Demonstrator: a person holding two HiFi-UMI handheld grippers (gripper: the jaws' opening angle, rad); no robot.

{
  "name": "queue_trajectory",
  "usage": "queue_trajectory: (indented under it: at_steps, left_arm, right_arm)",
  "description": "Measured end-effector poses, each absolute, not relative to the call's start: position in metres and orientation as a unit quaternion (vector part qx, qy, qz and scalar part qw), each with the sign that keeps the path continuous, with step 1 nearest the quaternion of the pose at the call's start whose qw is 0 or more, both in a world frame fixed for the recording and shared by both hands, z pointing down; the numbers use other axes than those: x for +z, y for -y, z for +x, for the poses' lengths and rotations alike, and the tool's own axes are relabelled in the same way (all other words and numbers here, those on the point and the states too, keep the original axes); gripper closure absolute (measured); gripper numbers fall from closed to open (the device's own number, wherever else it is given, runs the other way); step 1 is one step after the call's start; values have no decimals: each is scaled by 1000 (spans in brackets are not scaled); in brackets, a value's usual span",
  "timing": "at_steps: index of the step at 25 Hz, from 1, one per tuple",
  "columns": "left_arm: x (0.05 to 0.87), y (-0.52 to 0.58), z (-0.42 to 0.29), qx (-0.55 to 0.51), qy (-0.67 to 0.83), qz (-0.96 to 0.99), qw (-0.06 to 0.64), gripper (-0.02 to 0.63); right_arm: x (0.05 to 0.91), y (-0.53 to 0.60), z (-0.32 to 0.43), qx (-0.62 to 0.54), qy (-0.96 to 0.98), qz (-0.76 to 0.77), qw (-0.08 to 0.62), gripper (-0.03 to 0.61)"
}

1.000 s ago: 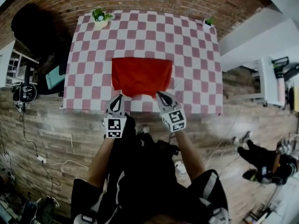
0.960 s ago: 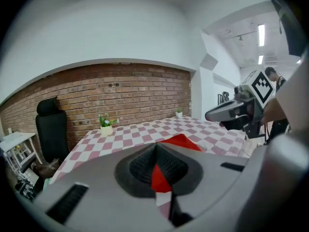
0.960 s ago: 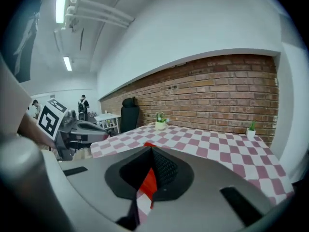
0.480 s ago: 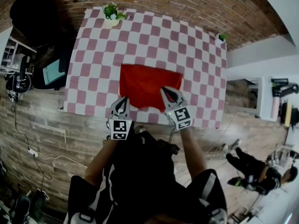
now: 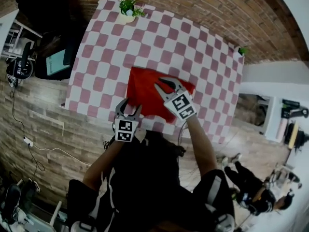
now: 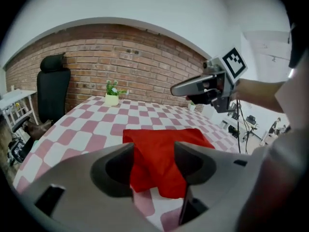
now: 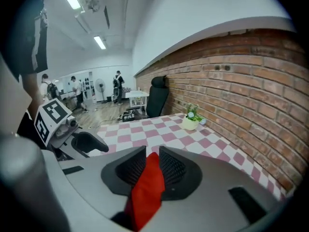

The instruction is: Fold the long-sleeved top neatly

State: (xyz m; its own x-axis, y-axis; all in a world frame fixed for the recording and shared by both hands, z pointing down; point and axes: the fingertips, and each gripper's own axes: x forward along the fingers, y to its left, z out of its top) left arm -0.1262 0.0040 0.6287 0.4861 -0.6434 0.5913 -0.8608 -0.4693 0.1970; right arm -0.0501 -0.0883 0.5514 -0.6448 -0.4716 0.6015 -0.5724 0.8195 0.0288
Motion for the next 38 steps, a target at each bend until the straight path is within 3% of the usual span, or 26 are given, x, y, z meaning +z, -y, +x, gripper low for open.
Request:
queue_trajectory:
  at_steps: [2, 5, 17, 25, 27, 30, 38]
  left_arm:
    - [644, -7, -125, 241, 463, 812, 260, 359]
    - [673, -13, -125, 260, 477, 786, 296, 342]
    - [755, -9, -134, 286, 468, 736, 396, 328]
    - [764, -7, -142, 295, 451, 741, 400, 330]
    - [764, -7, -143, 296, 441, 747, 399, 362]
    - [765, -7, -138, 292, 423, 760, 399, 474]
    - [762, 2, -143, 302, 390, 786, 373, 515]
  right_arm:
    - [566, 98, -60, 76, 906, 248, 335, 475]
    - [591, 111, -74, 72, 901, 178, 389, 438]
    - [701, 162, -95, 94, 846, 43, 524, 419]
    - [744, 140, -108, 161, 819, -45, 549, 420]
    - [752, 134, -106, 171, 814, -51, 553, 447]
    - [766, 144, -98, 171, 814, -31, 554, 532]
    - [768, 165, -85, 178, 825, 30, 536, 551]
